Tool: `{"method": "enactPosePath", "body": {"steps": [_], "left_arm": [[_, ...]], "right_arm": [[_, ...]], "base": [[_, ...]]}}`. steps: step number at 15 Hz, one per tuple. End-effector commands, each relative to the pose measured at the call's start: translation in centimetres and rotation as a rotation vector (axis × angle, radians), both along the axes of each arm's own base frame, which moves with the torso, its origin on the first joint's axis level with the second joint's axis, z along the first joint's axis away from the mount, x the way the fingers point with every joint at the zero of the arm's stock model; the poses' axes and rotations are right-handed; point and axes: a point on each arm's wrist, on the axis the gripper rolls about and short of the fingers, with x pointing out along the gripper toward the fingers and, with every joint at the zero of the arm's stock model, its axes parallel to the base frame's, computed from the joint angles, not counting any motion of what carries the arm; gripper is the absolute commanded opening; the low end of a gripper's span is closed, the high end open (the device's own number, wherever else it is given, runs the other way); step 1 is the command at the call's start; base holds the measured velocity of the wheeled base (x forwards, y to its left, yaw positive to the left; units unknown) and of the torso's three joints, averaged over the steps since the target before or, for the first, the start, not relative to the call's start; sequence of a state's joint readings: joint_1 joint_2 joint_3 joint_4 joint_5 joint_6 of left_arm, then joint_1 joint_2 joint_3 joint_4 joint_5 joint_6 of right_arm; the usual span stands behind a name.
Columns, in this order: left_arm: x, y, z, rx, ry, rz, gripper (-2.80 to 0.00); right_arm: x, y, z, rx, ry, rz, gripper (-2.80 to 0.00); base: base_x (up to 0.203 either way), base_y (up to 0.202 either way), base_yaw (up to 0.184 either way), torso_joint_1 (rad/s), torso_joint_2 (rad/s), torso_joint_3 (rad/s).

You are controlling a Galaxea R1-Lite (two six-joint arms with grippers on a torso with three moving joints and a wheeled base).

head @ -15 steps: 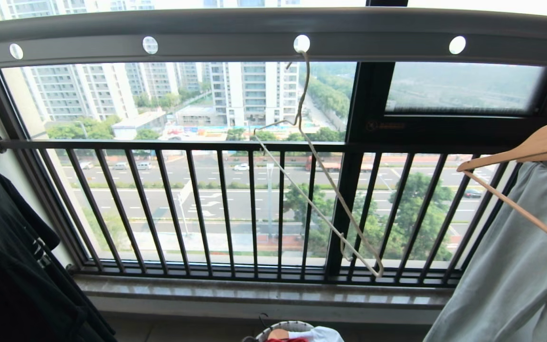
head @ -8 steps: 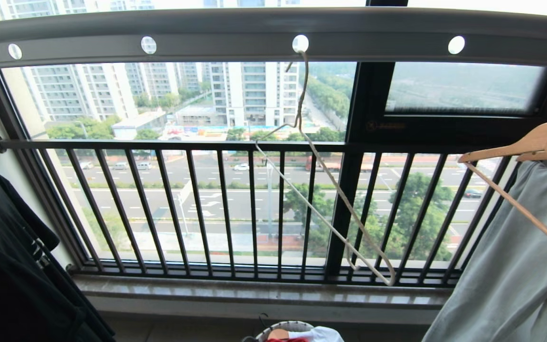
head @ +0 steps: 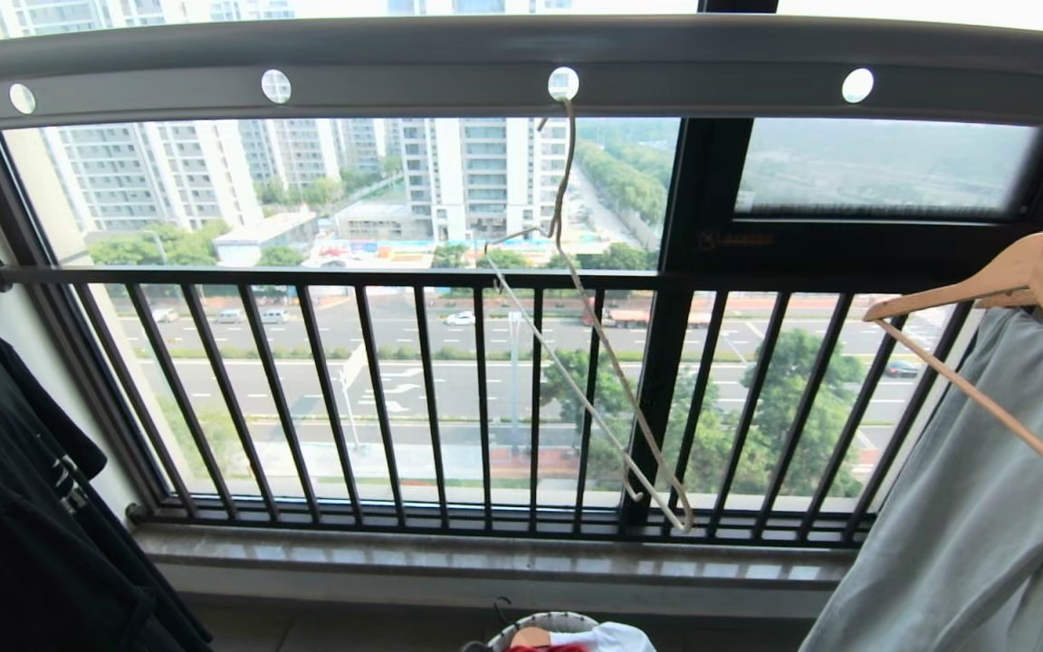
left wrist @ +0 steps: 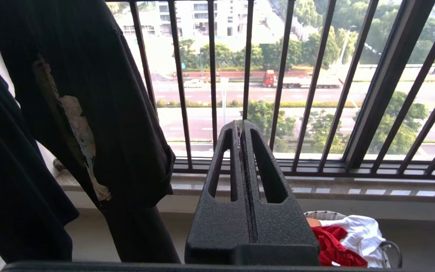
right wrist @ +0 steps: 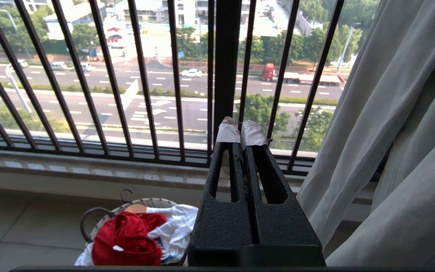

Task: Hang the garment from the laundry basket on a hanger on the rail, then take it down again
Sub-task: Pick up the clothes rack on the clothesline

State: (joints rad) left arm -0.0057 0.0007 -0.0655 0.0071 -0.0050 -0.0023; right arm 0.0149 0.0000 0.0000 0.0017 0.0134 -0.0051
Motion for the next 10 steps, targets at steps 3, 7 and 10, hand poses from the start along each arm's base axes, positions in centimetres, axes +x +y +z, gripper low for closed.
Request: {"method": "enactPosePath", "body": {"steps": [3, 7, 10], "left_arm": [[-0.4, -0.2, 4.5, 0.002, -0.045, -0.103, -2.80], [2.1, -0.4, 10.6, 0.002, 0.008, -0.180, -2.80], [5.4, -0.8, 14.9, 0.000, 0.063, -0.362, -2.80]], "right_arm": [[0.0, 0.0, 0.0, 0.000, 0.001, 0.001, -2.80], [0.0, 0.0, 0.0, 0.000, 0.001, 0.001, -2.80], [0.0, 0.0, 0.0, 0.000, 0.001, 0.001, -2.80]], "base": [[0.000, 0.000, 0.000, 0.000, 0.00, 0.000], [0.000, 0.000, 0.000, 0.000, 0.00, 0.000], [0.000, 0.000, 0.000, 0.000, 0.00, 0.000]]}}
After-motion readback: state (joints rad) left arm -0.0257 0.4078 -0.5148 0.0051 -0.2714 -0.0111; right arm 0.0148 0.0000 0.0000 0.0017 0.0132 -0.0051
